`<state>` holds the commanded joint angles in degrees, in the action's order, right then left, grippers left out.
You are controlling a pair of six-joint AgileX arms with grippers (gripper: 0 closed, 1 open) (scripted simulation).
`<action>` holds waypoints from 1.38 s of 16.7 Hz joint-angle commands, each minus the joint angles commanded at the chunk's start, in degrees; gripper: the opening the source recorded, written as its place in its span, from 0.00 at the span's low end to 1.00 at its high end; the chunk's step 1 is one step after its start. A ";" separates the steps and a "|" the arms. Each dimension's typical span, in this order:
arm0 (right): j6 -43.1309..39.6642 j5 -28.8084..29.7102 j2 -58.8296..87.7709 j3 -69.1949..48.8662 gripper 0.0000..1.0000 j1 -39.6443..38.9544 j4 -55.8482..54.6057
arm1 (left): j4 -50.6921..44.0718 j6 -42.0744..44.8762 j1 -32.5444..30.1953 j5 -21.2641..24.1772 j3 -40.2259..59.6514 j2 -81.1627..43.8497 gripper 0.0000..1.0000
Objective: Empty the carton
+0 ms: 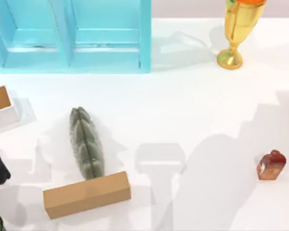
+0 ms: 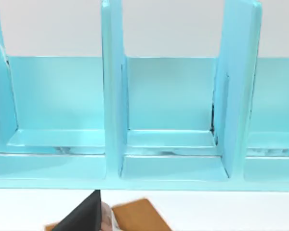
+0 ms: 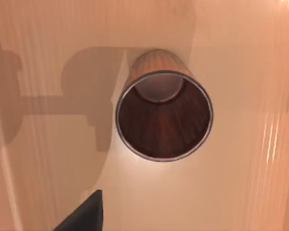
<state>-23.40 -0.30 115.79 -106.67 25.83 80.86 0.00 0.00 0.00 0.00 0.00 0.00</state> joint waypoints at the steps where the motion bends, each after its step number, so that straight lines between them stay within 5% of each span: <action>1: 0.00 0.00 0.00 0.00 1.00 0.00 0.00 | 0.00 0.00 0.00 0.00 0.00 0.00 1.00; 19: 0.32 0.02 2.54 19.14 1.00 -0.28 -21.69 | 0.00 0.00 0.00 0.00 0.00 0.00 1.00; 23: 0.32 0.02 2.54 19.14 0.70 -0.28 -21.69 | 0.00 0.00 0.00 0.00 0.00 0.00 1.00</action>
<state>-23.08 -0.28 118.33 -87.53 25.55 59.18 0.00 0.00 0.00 0.00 0.00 0.00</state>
